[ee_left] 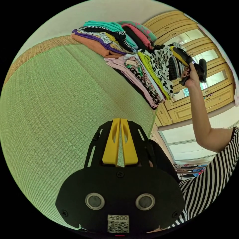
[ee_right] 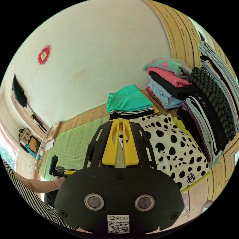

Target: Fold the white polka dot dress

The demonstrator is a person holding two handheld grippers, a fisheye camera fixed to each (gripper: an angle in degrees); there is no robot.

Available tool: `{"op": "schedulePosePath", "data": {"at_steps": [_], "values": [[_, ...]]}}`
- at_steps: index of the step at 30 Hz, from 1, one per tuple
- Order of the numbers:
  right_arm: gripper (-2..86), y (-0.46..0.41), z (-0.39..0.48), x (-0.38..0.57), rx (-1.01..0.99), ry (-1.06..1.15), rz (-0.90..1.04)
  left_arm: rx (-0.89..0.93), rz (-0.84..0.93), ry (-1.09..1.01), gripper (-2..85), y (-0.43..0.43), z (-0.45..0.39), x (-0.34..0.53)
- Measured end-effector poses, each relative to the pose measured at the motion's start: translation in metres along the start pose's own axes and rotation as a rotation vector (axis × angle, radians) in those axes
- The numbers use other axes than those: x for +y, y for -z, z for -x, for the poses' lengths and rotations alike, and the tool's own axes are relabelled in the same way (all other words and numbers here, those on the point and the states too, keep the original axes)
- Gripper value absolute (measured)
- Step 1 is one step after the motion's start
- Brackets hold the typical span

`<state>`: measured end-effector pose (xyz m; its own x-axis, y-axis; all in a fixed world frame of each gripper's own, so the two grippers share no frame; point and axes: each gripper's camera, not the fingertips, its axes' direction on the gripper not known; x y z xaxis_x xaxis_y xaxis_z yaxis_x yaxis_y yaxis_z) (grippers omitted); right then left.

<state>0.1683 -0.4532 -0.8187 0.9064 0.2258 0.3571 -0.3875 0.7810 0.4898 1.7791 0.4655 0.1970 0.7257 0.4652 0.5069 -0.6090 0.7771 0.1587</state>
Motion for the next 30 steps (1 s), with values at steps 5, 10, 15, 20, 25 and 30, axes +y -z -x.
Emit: {"op": "schedulePosePath", "data": {"at_steps": [5, 10, 15, 20, 25, 30], "values": [[2.0, 0.035, 0.070, 0.024, -0.164, 0.114, 0.035, 0.110, -0.101, 0.047, 0.2, 0.033, 0.018, 0.053], [1.9, 0.055, 0.136, 0.052, -0.306, 0.192, 0.142, 0.228, -0.211, 0.116, 0.2, 0.070, 0.041, 0.120], [1.9, 0.079, 0.192, 0.089, -0.447, 0.235, 0.285, 0.280, -0.275, 0.144, 0.2, 0.093, 0.059, 0.185], [1.9, 0.109, 0.223, 0.121, -0.616, 0.246, 0.402, 0.338, -0.300, 0.197, 0.2, 0.097, 0.081, 0.250], [2.0, 0.141, 0.236, 0.140, -0.659, 0.274, 0.503, 0.415, -0.298, 0.247, 0.4, 0.079, 0.105, 0.299], [2.0, 0.189, 0.198, 0.139, -0.747, 0.154, 0.449, 0.421, -0.237, 0.262, 1.0, 0.049, 0.122, 0.312]]}}
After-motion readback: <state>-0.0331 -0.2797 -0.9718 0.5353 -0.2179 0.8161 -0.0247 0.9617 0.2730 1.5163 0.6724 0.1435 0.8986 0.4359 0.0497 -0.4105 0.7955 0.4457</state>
